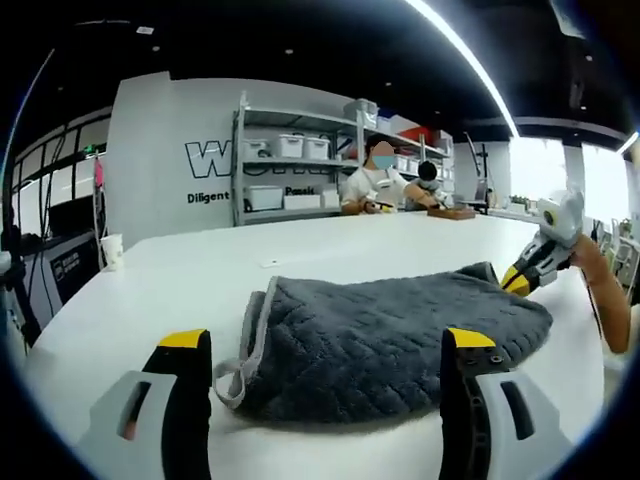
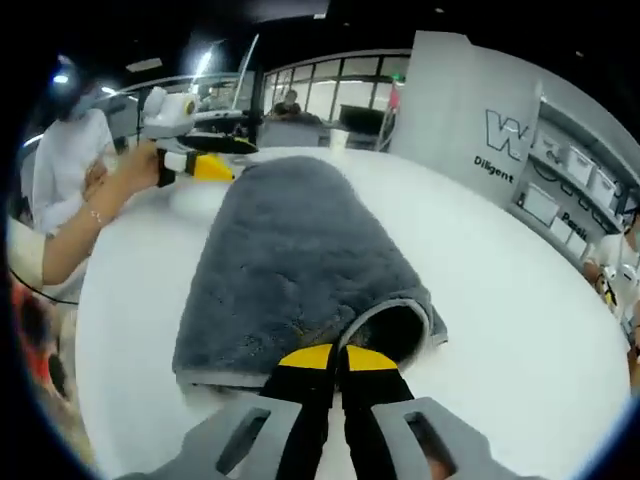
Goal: Open the folded towel by lifting each exposed corner and separating the folded layers until the towel lies flat within the target outline without major curled edges
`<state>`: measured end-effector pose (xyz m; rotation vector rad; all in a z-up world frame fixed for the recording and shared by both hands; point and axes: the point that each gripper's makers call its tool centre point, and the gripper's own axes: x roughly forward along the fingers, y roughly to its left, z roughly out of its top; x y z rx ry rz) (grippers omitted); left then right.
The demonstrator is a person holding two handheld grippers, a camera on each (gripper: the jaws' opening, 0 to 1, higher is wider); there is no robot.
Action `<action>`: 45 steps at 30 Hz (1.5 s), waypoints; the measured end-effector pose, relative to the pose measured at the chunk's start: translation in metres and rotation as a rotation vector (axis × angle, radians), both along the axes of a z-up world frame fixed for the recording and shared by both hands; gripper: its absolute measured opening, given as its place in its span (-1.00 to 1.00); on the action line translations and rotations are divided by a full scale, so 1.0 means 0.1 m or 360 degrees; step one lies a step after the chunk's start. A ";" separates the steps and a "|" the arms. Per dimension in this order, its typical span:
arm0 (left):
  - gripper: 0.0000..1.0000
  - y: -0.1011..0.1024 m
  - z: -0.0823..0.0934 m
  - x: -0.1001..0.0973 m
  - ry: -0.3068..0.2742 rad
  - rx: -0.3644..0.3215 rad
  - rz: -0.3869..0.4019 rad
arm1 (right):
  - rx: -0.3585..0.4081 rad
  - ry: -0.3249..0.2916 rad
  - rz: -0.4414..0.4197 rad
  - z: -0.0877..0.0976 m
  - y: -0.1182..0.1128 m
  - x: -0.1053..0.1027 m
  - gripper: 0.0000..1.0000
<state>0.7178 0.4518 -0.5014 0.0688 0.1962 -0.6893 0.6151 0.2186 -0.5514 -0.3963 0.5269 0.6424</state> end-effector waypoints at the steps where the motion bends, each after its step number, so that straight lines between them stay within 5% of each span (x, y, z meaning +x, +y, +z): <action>1: 0.87 0.02 0.01 0.00 0.0000 -0.0010 0.0008 | -0.0012 -0.0005 0.0008 -0.01 0.03 -0.05 -1.00; 13: 0.86 0.09 0.08 0.02 0.0034 -0.0180 0.0023 | -0.0089 -0.0047 0.0170 0.02 0.39 -0.50 -1.00; 29: 0.86 0.11 0.07 0.02 0.0010 -0.0107 0.0047 | -0.0193 -0.0095 0.0401 0.01 0.93 -0.93 -1.00; 41: 0.86 0.10 0.02 0.02 0.0026 -0.0060 0.0040 | -0.0151 -0.0184 0.0471 0.21 0.87 -0.98 -1.00; 45: 0.86 0.09 0.02 0.01 0.0026 -0.0054 0.0032 | -0.0043 -0.0305 0.0428 0.46 0.80 -0.93 -0.61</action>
